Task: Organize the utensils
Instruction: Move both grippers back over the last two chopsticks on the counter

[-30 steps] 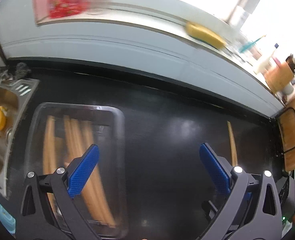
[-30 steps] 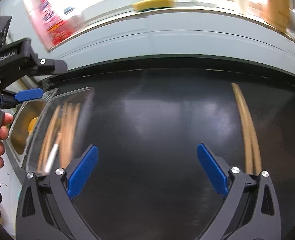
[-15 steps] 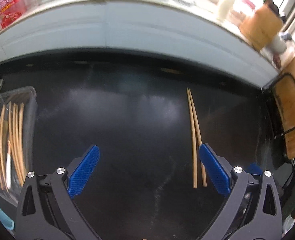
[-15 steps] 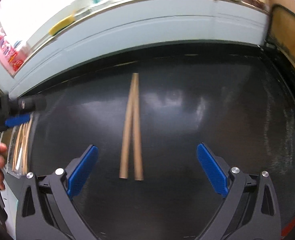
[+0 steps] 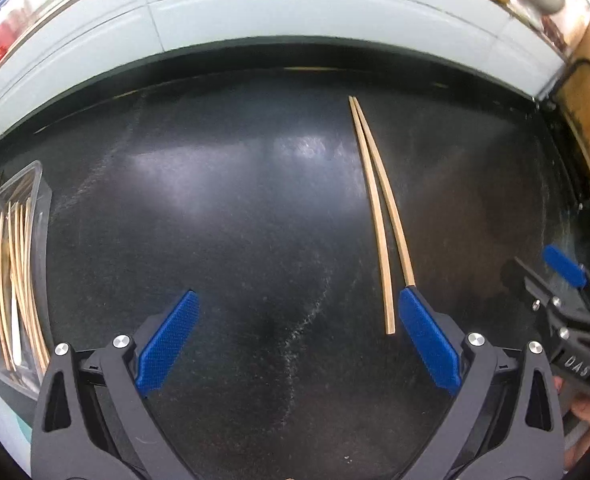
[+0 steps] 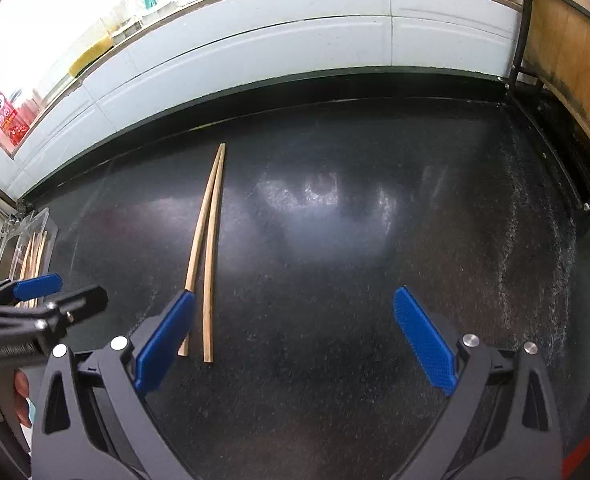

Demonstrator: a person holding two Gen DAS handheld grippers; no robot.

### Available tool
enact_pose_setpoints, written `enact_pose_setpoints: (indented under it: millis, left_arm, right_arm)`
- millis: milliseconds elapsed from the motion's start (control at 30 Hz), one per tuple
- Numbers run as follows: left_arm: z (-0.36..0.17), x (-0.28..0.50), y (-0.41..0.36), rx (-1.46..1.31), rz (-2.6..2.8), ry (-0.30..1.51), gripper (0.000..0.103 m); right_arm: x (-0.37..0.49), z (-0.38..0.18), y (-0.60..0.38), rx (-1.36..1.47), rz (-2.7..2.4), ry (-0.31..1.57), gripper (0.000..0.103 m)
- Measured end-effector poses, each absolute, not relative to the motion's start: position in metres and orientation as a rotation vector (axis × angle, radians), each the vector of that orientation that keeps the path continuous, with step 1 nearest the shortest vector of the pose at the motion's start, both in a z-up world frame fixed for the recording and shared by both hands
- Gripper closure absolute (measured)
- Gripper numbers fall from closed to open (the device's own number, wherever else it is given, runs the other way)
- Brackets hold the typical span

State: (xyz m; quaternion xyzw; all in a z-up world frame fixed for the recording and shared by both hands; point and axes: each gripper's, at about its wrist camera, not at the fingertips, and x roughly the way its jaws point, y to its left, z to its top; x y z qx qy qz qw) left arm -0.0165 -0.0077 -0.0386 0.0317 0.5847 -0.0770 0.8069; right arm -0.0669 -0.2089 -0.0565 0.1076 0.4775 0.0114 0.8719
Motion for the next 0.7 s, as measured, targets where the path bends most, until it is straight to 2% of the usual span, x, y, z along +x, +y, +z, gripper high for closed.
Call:
enact_pose_setpoints:
  millis: [700]
  left_arm:
    - [-0.077,0.003,-0.033,0.151,-0.234,1.321,0.006]
  right_arm:
    - [-0.043,-0.074,-0.22,0.22,-0.051,1.049,0.007]
